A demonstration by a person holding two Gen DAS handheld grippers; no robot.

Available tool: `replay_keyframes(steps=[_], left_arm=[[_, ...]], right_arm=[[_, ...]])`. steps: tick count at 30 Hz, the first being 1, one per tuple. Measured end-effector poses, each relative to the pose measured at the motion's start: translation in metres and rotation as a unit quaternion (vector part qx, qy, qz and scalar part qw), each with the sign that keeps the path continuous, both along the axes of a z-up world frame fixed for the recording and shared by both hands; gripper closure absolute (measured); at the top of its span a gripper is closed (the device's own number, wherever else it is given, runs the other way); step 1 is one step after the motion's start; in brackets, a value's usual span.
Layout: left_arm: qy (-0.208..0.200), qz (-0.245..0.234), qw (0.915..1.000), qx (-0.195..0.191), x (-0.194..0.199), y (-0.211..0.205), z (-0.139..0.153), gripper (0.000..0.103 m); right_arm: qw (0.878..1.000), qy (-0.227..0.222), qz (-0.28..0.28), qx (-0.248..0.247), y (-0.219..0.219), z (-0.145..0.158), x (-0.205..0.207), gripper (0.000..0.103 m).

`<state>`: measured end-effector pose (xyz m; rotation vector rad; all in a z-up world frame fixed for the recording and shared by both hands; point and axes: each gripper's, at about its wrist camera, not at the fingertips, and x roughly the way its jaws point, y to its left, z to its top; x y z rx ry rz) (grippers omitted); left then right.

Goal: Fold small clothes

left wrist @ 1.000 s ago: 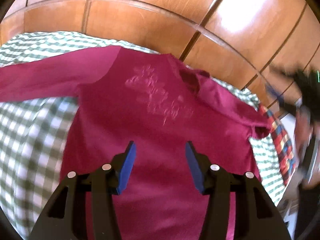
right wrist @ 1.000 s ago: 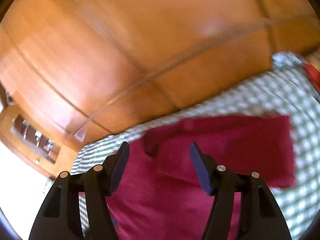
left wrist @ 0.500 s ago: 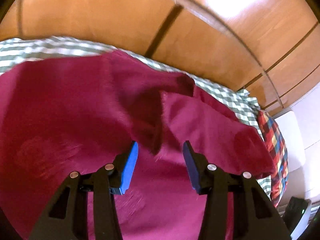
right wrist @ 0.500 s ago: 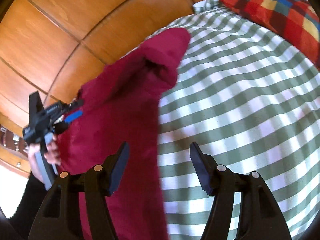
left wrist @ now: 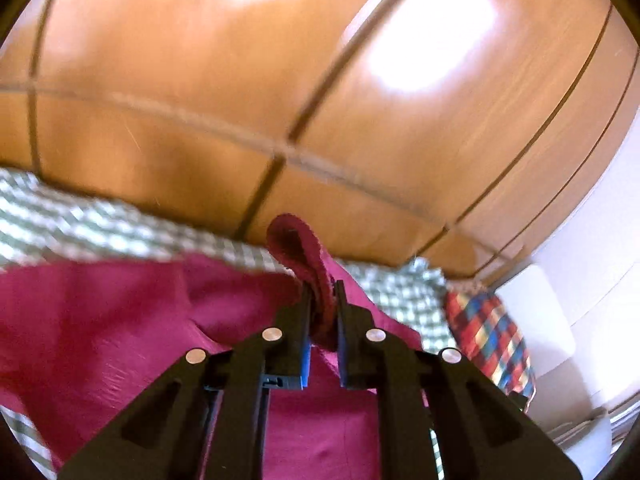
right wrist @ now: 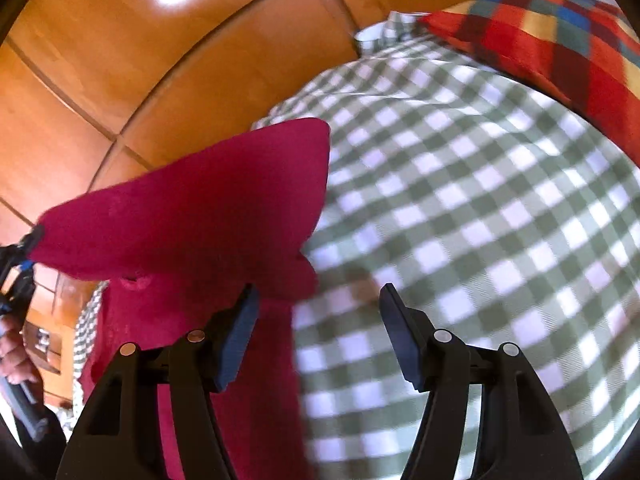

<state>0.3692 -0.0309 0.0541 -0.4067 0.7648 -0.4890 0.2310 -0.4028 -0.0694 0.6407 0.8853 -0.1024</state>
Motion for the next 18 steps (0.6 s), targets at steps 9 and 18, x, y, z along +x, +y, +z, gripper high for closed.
replay_keyframes(steps=[9,18], left_arm=[[0.034,0.063,0.9938,0.085,-0.004,0.070,-0.044,0.094],[0.068,0.075,0.9904,0.093,-0.021,0.084,-0.081,0.094]], right_arm=[[0.997,0.023,0.057,-0.051,0.021,0.002,-0.021,0.041],[0.992,-0.008,0.084,-0.094,0.042,0.037,0.009,0.049]])
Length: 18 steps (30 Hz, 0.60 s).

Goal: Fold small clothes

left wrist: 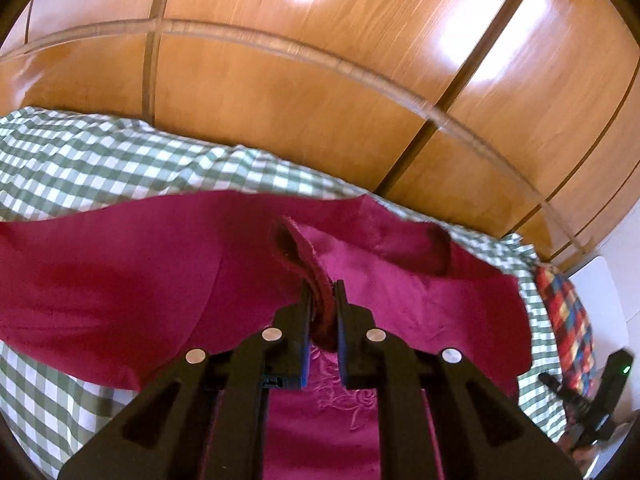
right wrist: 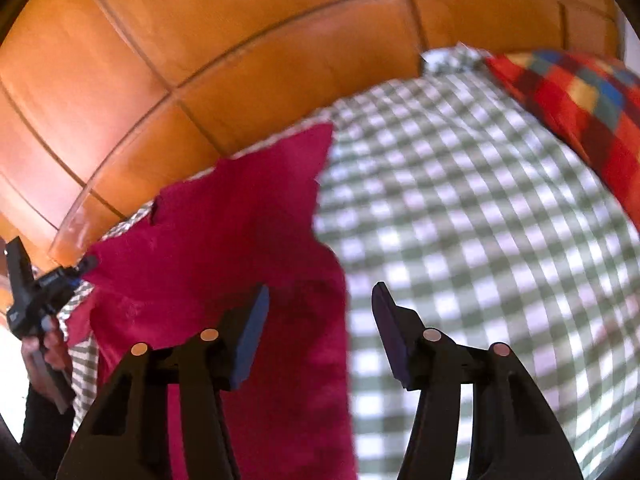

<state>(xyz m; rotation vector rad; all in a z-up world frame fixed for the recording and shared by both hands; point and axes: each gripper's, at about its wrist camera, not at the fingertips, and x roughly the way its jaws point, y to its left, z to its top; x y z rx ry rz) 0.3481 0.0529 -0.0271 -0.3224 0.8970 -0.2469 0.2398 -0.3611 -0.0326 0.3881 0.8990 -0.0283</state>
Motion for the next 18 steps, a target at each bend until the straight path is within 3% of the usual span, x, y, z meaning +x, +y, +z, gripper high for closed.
replay_keyframes(steps=[3,6,8,10,12,15,18], left_arm=[[-0.020,0.001,0.9997,-0.013,0.004,-0.003,0.017,0.094],[-0.064,0.004,0.9973,-0.035,0.002,-0.002,0.044,0.094],[-0.072,0.007,0.9965,-0.041,0.001,-0.001,0.050,0.099],[-0.065,0.013,0.9978,-0.002,0.004,-0.006,0.040,0.099],[-0.030,0.014,0.9989,0.033,0.010,-0.011,0.014,0.099],[0.022,0.021,0.9984,0.048,0.014,-0.008,-0.026,0.099],[0.044,0.028,0.9986,0.010,0.010,0.005,-0.042,0.094]], right_arm=[[0.999,0.036,0.008,-0.014,0.010,-0.013,0.025,0.049],[0.996,0.070,-0.008,-0.059,0.011,-0.035,0.036,0.068],[0.996,0.071,-0.022,-0.051,0.006,-0.043,0.031,0.068],[0.996,0.069,-0.018,-0.048,0.006,-0.046,0.026,0.068],[0.997,0.070,-0.006,-0.039,0.004,-0.043,0.023,0.068],[0.998,0.064,0.006,-0.019,-0.004,-0.027,0.021,0.057],[0.999,0.033,0.004,0.021,-0.013,-0.009,0.023,0.035]])
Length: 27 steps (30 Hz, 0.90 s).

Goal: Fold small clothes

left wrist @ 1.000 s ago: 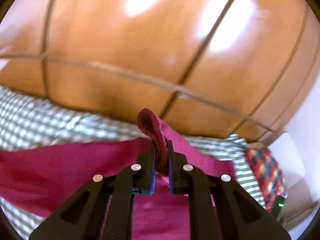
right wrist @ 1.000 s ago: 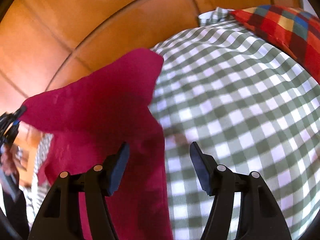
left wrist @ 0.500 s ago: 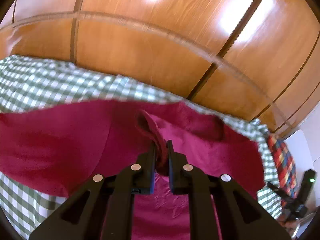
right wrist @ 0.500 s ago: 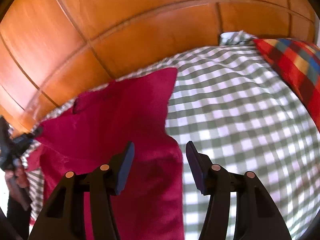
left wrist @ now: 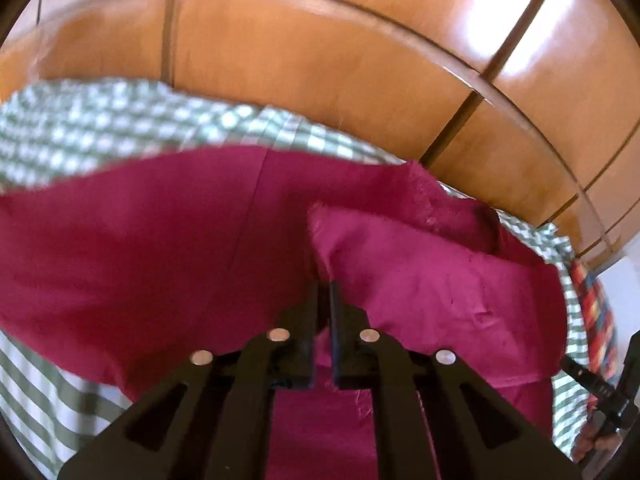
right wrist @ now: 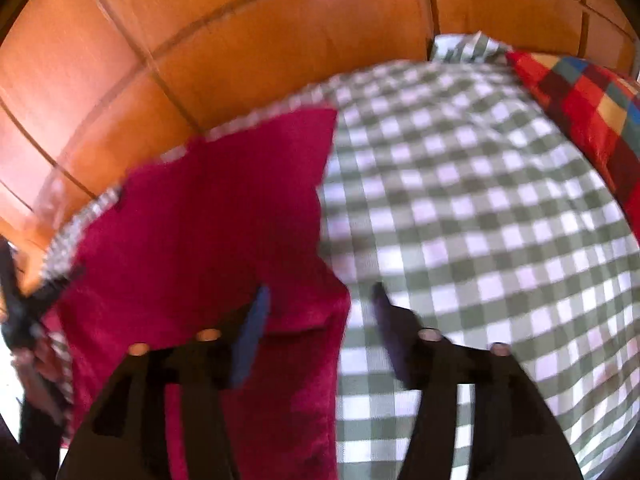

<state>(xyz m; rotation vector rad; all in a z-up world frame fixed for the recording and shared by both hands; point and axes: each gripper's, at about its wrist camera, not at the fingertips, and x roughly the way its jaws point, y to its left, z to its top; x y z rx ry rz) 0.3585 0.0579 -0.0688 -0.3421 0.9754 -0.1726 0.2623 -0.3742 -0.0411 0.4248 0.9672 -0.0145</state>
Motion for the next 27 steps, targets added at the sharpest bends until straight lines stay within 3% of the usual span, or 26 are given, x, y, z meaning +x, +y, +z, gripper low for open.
replay_keyframes(steps=[2,3,9,11,12,15,17,20,23,24,27], left_arm=[[0.008,0.008,0.9987,-0.050,-0.003,0.013,-0.004,0.077],[0.009,0.009,0.9979,-0.063,-0.004,0.016,-0.004,0.073],[-0.001,-0.001,0.9969,-0.078,-0.016,0.021,-0.002,0.072],[-0.001,-0.007,0.9974,-0.072,-0.015,0.019,-0.003,0.072],[0.000,-0.007,0.9981,-0.061,-0.014,0.018,-0.003,0.073],[0.005,-0.004,0.9999,-0.016,-0.005,0.010,-0.005,0.077],[0.013,-0.002,0.9995,0.029,0.000,0.000,-0.009,0.075],[0.012,-0.002,0.9967,0.081,0.000,-0.016,-0.014,0.074],[0.007,0.006,0.9958,0.091,-0.007,-0.019,-0.011,0.075],[0.005,0.014,0.9962,0.086,-0.010,-0.017,-0.007,0.075],[-0.032,0.018,0.9953,0.089,-0.025,-0.018,0.012,0.078]], right_arm=[[1.000,-0.012,-0.010,0.024,-0.006,0.007,0.014,0.034],[0.999,-0.014,-0.014,0.028,-0.007,0.009,0.021,0.034],[0.998,0.013,-0.043,0.053,-0.013,-0.010,0.071,0.035],[0.998,0.027,-0.030,0.052,-0.009,-0.018,0.083,0.056],[0.999,0.028,-0.022,0.040,-0.004,-0.017,0.086,0.081],[0.999,0.015,-0.026,-0.015,0.005,-0.010,0.086,0.086],[0.997,0.036,-0.032,-0.056,0.006,-0.021,0.091,0.086],[0.997,0.033,-0.028,-0.067,0.011,-0.029,0.092,0.082],[0.995,0.036,-0.038,-0.085,0.010,-0.022,0.086,0.059],[0.994,0.035,-0.047,-0.094,0.008,-0.017,0.082,0.040],[0.992,-0.009,-0.056,-0.114,0.010,0.010,0.060,0.036]])
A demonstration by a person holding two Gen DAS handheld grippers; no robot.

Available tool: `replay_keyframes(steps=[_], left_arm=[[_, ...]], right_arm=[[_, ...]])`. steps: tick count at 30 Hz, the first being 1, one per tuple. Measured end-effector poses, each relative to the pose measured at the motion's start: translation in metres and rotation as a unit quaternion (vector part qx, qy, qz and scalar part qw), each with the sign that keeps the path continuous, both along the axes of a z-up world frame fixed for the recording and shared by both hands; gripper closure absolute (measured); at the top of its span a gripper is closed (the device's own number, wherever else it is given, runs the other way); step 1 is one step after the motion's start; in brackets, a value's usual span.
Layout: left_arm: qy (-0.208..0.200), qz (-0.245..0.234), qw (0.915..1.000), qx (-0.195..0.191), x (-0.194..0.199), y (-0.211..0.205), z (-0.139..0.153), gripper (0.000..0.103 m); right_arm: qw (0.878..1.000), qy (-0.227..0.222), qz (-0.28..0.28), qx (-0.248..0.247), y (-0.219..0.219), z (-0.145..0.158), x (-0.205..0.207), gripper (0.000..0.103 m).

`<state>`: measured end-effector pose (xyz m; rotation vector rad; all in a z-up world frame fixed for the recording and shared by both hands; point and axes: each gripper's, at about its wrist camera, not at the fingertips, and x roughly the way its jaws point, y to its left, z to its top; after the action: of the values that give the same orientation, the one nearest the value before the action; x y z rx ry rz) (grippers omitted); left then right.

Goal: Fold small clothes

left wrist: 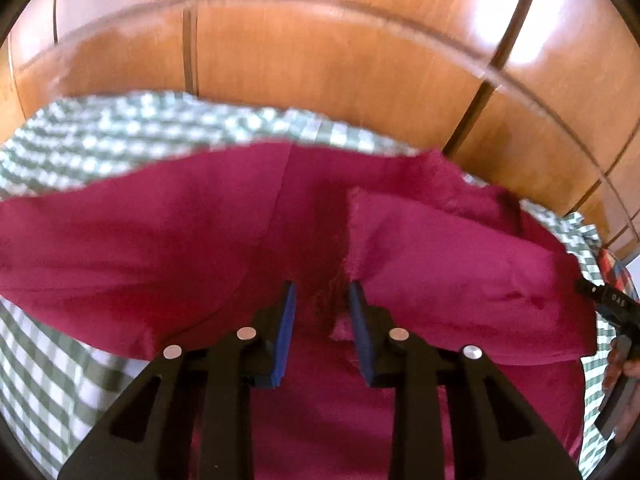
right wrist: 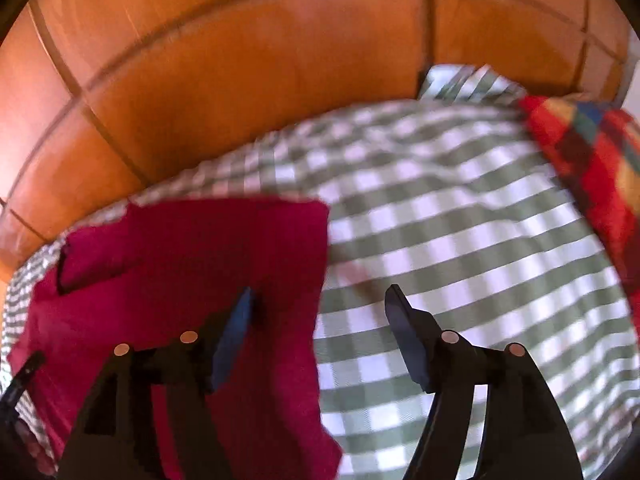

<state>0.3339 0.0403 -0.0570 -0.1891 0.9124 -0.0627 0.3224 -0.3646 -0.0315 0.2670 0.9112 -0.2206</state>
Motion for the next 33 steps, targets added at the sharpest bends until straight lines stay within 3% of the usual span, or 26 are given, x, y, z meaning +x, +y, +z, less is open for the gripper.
replay_keyframes(steps=[3,6,9,12,15,19,24,27,31,33], left_arm=[[-0.034,-0.018,0.9993,-0.001,-0.006,-0.009,0.018,0.078],[-0.043,-0.039,0.9983,0.005,0.004,-0.026,0.025,0.078],[-0.022,-0.050,0.9985,0.000,0.023,-0.040,0.015,0.078],[0.036,-0.035,0.9987,0.008,0.042,-0.043,-0.015,0.078],[0.029,-0.033,0.9990,0.001,0.042,-0.039,-0.026,0.077],[0.034,-0.026,0.9990,-0.013,0.030,-0.034,-0.016,0.077],[0.022,0.014,0.9980,-0.058,-0.011,0.001,0.000,0.072],[0.000,0.048,0.9956,-0.080,-0.046,0.044,0.010,0.069],[-0.020,0.115,0.9890,-0.092,-0.077,0.117,0.011,0.054],[-0.019,0.163,0.9818,-0.096,-0.093,0.160,0.007,0.053]], right_arm=[[0.998,-0.039,0.042,0.003,0.020,0.023,-0.017,0.036],[0.994,-0.043,0.103,0.015,0.050,0.022,-0.025,0.036],[0.991,-0.014,0.131,0.008,0.076,0.003,-0.025,0.036],[0.992,0.027,0.121,-0.013,0.087,-0.032,-0.020,0.036],[0.991,-0.016,0.125,-0.043,0.095,-0.042,-0.031,0.033],[0.991,-0.017,0.126,-0.047,0.097,-0.042,-0.031,0.031],[0.990,-0.008,0.126,-0.065,0.097,-0.046,-0.027,0.029],[0.990,-0.001,0.115,-0.080,0.102,-0.035,-0.032,0.025],[0.992,-0.024,0.120,-0.036,0.113,-0.017,-0.063,0.021],[0.990,-0.029,0.137,-0.024,0.124,-0.014,-0.081,0.021]])
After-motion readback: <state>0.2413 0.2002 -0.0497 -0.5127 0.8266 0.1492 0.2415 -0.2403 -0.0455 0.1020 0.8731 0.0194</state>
